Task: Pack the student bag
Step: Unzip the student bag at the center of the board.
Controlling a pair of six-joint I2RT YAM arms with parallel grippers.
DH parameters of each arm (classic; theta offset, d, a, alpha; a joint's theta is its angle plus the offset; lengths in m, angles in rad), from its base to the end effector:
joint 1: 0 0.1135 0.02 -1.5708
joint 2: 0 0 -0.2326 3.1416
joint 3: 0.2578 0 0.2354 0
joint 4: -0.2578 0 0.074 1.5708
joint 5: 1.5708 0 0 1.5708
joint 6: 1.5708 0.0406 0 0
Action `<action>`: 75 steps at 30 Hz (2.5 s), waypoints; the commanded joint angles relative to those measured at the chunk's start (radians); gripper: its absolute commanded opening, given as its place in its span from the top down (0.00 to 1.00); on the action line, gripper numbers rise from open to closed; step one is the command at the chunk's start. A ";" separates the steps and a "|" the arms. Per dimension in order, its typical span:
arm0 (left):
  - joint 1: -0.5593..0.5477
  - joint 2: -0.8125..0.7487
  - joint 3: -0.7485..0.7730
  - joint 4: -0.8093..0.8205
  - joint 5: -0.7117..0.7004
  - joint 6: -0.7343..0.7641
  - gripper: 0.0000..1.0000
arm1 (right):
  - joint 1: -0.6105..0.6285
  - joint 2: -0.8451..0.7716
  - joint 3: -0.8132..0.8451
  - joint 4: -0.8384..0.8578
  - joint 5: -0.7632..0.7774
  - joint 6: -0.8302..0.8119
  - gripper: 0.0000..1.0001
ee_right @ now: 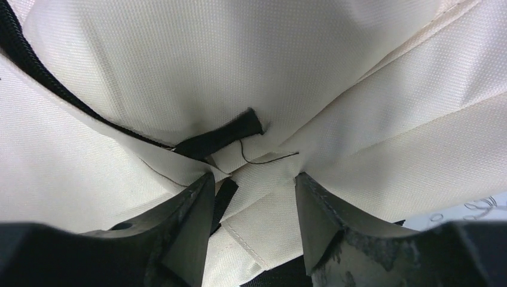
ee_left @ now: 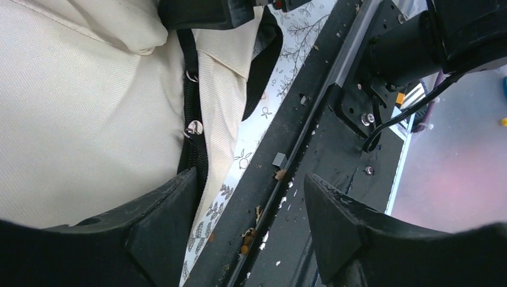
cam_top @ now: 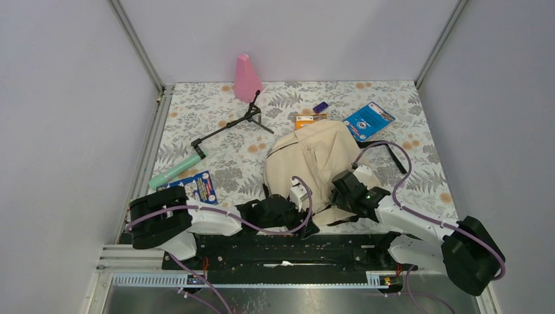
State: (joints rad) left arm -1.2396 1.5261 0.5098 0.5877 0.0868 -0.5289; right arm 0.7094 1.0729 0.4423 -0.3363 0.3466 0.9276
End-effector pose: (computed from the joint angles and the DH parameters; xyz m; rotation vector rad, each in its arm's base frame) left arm 0.0892 -0.2703 0.1364 0.8288 2.0557 -1.1620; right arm 0.1546 0.1145 0.1398 0.4031 2.4420 0.2664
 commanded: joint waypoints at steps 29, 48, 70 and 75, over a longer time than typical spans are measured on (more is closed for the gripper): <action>0.054 -0.059 0.147 -0.326 -0.215 -0.058 0.60 | -0.033 -0.345 -0.186 -0.080 0.049 0.171 0.14; -0.020 0.094 0.199 -0.111 0.060 -0.022 0.69 | -0.080 -0.083 -0.048 0.156 0.177 -0.106 0.93; 0.023 -0.096 0.215 -0.352 -0.226 0.038 0.28 | -0.099 -0.112 0.017 -0.084 -0.046 -0.092 0.33; 0.055 -0.091 0.184 -0.353 -0.221 0.011 0.28 | -0.100 -0.171 -0.018 -0.089 -0.238 -0.009 0.26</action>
State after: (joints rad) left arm -1.2045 1.4441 0.7002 0.2230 -0.1070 -0.5060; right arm 0.6121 0.9459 0.4282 -0.3798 0.2817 0.8192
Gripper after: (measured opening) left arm 0.718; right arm 0.707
